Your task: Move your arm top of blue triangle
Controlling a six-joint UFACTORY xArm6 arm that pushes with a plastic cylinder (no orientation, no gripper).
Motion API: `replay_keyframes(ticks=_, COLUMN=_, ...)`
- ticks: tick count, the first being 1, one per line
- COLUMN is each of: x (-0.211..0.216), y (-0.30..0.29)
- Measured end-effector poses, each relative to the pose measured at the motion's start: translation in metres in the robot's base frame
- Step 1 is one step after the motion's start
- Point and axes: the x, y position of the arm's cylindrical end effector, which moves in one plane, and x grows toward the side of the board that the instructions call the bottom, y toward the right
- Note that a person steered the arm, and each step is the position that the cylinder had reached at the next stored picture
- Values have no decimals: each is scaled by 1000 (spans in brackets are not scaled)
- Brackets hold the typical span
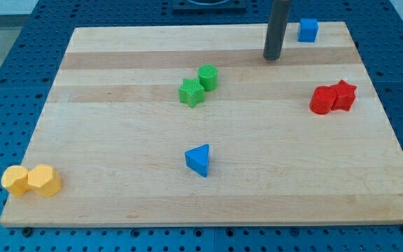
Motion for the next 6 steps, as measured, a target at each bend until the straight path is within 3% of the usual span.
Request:
replay_keyframes(ticks=1, x=6, y=0)
replay_keyframes(ticks=4, x=143, y=-54)
replay_keyframes(ticks=5, x=160, y=-115)
replay_keyframes(ticks=6, x=204, y=-182)
